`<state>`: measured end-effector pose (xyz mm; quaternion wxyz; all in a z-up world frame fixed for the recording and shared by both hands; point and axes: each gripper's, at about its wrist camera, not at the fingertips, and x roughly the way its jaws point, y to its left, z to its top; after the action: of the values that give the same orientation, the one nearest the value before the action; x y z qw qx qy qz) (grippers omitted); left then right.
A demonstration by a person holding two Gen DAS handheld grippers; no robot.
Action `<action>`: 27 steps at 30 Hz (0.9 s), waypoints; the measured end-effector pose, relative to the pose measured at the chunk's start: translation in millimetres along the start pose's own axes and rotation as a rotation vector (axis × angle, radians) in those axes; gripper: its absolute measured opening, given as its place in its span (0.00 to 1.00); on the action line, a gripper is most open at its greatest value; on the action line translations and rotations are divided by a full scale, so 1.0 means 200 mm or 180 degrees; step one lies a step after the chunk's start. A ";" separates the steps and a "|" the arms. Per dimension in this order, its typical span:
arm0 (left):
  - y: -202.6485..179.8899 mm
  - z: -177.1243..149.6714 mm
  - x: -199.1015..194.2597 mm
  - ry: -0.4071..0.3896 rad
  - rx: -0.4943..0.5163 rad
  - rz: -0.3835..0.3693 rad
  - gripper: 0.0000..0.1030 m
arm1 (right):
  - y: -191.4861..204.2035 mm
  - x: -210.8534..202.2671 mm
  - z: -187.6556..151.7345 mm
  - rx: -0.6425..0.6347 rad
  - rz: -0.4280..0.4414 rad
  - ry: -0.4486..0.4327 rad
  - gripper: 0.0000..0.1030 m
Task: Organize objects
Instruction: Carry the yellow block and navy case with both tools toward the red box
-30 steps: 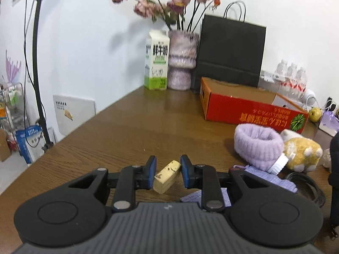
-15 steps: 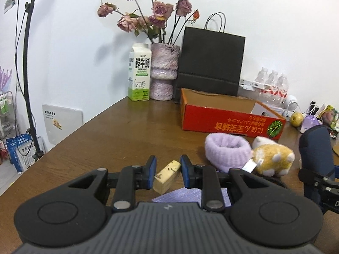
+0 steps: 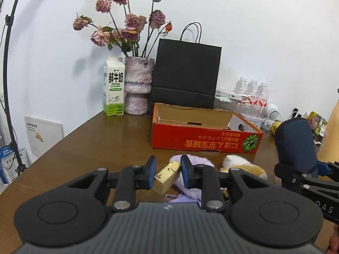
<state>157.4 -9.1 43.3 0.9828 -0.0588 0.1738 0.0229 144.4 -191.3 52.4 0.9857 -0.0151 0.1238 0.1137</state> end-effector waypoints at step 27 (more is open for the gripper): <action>-0.19 0.24 0.24 -0.0025 0.0001 -0.0139 0.25 | -0.08 0.25 0.23 0.0120 -0.0001 -0.0043 0.58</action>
<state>221.4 -40.2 74.6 0.9837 -0.0623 0.1686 0.0016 205.5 -192.9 84.0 0.9866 0.0042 0.1193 0.1113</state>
